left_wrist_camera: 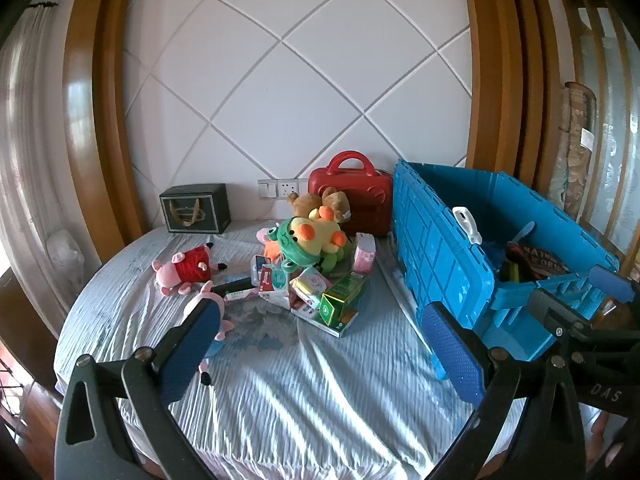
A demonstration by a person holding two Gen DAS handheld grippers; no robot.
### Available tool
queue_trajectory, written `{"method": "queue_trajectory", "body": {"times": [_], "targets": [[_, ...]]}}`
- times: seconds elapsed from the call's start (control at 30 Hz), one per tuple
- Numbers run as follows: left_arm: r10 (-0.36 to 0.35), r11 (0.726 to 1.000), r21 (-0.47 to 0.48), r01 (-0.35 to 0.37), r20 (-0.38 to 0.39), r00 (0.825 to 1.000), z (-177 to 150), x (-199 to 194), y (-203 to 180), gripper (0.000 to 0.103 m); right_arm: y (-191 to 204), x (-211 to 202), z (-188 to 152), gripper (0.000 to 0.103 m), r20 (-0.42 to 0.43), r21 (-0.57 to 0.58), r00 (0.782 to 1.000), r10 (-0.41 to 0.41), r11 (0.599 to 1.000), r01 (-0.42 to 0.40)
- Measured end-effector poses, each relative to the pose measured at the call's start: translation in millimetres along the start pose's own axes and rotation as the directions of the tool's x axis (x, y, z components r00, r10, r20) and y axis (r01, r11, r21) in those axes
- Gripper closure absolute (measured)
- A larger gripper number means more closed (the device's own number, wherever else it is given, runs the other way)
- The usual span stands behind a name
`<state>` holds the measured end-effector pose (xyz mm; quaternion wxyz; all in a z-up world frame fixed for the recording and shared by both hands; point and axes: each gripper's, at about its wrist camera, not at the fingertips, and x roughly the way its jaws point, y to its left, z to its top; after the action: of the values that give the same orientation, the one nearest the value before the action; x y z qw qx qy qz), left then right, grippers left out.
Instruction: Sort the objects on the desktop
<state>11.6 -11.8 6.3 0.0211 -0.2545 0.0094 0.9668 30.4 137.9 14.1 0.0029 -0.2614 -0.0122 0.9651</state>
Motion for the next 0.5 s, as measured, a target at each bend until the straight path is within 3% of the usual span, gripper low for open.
{"method": "queue_trajectory", "body": {"times": [0.5], "targets": [[0.000,1.000,-0.002,0.000,0.006,1.000,-2.4,-4.7,3.0,0.000,4.8,-6.9,-3.2,0.000,0.007,0.000,1.000,-0.005,1.000,0.005]]}}
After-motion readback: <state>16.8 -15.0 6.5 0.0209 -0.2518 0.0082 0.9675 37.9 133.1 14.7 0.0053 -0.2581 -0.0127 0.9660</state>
